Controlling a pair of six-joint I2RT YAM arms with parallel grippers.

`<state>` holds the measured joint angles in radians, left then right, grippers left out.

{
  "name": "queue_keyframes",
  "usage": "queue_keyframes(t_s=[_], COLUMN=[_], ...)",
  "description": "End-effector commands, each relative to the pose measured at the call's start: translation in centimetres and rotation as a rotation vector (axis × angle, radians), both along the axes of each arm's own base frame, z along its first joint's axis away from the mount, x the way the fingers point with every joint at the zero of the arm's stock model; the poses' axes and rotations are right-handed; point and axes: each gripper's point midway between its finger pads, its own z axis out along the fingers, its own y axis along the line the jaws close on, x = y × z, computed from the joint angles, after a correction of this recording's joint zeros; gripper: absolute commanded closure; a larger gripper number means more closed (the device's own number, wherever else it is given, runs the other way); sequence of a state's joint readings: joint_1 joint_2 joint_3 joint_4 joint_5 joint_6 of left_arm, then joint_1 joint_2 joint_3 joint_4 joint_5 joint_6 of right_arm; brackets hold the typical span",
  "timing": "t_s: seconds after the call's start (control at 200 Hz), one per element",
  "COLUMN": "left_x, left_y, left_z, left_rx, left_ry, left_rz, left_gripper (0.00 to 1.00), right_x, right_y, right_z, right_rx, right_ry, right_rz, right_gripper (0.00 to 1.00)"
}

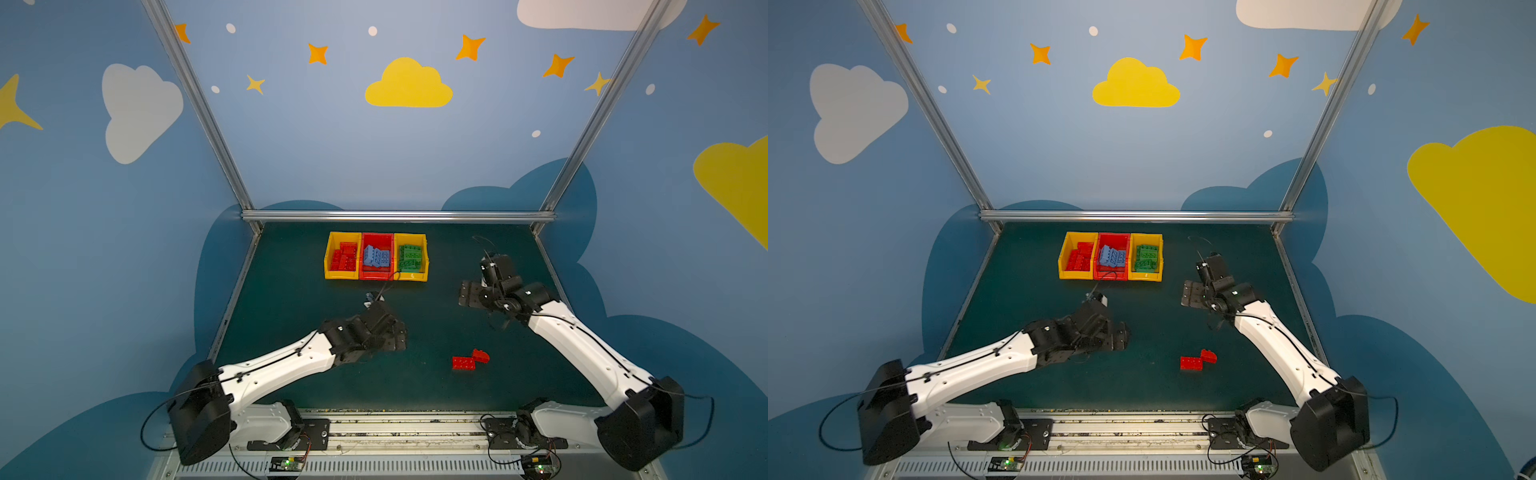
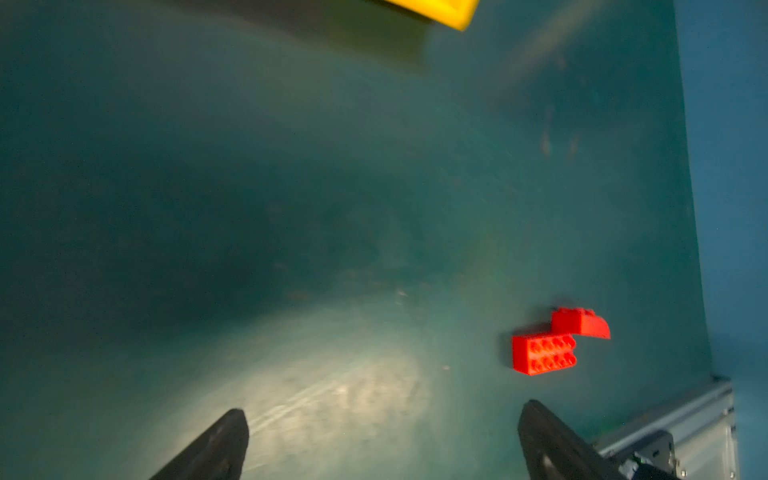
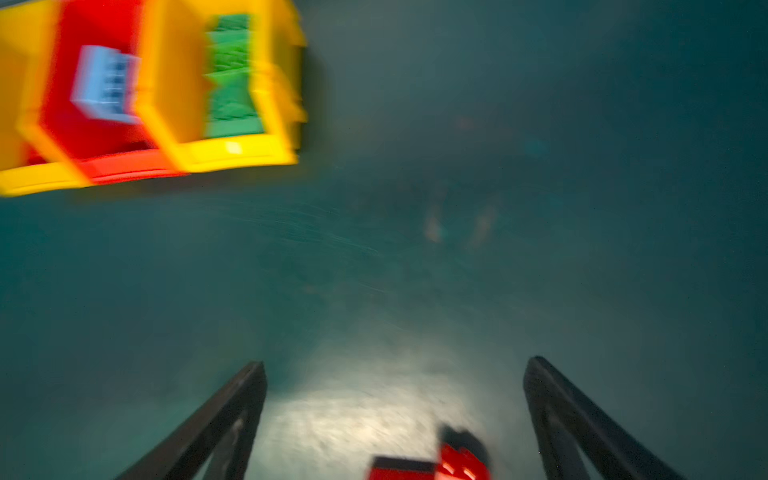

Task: Sort the legos into containers by color
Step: 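Grasp a remaining red brick with the left gripper while the right gripper withdraws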

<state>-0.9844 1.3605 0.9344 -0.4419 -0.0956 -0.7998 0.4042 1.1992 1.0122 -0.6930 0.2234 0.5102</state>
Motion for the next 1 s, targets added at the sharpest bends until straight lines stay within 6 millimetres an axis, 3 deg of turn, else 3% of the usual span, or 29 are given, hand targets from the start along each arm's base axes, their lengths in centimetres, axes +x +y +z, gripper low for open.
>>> queue_keyframes(t_s=[0.0,0.175,0.345,0.48,0.711,0.996], left_x=[-0.4,-1.6,-2.0,-2.9,-4.2,-3.9], left_y=[-3.8,-8.5,-12.0,-14.3,-16.4,-17.5], left_z=[-0.4,-2.8,-4.5,-5.7,-7.7,-9.8], left_rx=[-0.002,0.059,0.091,0.119,0.209,0.283], left_ry=[0.016,0.066,0.117,0.138,0.139,0.139], left_rz=[-0.042,-0.136,-0.217,-0.284,-0.375,-0.408], left_gripper=[0.0,0.0,0.0,0.0,0.0,0.0], right_x=[-2.0,-2.8,-2.6,-2.6,-3.5,-4.2], right_y=[-4.3,-7.9,-8.9,-9.1,-9.4,-9.5], right_z=[-0.8,-1.8,-2.7,-2.3,-1.6,-1.0], right_rx=[-0.026,0.062,0.127,0.15,0.144,0.142], right_ry=[0.038,0.045,0.06,0.045,0.029,0.016], right_rz=[-0.143,-0.261,-0.292,-0.291,-0.29,-0.284], right_gripper=[0.05,0.05,0.05,0.05,0.05,0.05])
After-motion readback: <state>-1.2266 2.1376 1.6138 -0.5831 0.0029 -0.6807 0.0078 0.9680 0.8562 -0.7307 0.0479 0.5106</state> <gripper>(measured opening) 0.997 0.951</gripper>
